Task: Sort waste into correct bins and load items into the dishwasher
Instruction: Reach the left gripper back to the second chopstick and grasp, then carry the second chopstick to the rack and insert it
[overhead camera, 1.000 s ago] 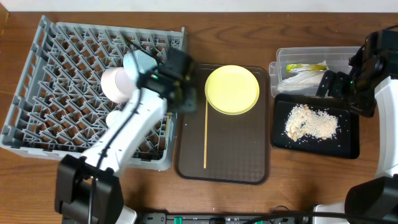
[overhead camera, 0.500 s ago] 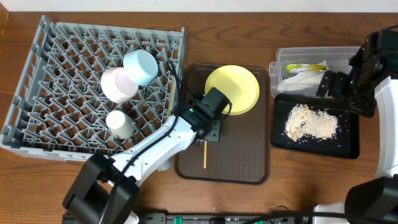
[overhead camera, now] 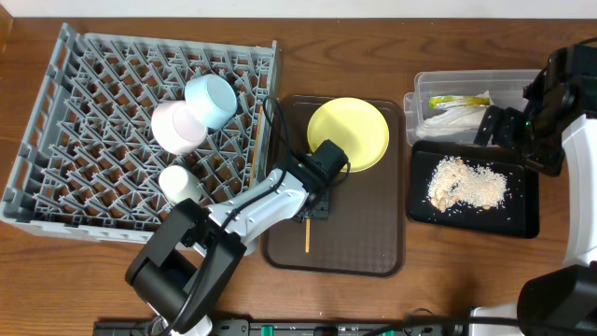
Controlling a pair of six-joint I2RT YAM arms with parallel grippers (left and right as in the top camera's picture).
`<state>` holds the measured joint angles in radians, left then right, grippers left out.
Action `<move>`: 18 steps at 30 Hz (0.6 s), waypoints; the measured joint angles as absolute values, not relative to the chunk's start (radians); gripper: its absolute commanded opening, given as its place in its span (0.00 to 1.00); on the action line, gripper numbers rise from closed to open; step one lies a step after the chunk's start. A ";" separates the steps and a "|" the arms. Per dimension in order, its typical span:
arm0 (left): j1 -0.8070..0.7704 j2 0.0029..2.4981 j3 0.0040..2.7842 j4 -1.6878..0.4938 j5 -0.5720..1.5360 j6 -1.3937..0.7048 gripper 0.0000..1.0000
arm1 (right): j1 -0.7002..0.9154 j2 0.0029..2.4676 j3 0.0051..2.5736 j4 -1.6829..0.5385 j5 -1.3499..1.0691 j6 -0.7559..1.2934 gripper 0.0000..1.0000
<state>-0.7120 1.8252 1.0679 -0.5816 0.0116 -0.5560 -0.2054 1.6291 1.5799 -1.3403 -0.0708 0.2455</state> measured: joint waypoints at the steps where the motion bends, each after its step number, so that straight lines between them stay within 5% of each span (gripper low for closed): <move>1: -0.712 1.825 1.068 -0.580 0.012 -0.555 0.46 | -0.205 1.629 1.580 -1.341 -0.071 0.245 0.99; 3: -0.712 1.825 1.068 -0.579 0.012 -0.559 0.35 | -0.205 1.629 1.580 -1.341 -0.071 0.245 0.99; 12: -0.712 1.825 1.068 -0.579 0.012 -0.558 0.14 | -0.205 1.629 1.580 -1.342 -0.071 0.245 0.99; 18: -0.711 1.825 1.068 -0.579 0.011 -0.558 0.08 | -0.205 1.629 1.580 -1.342 -0.071 0.245 0.99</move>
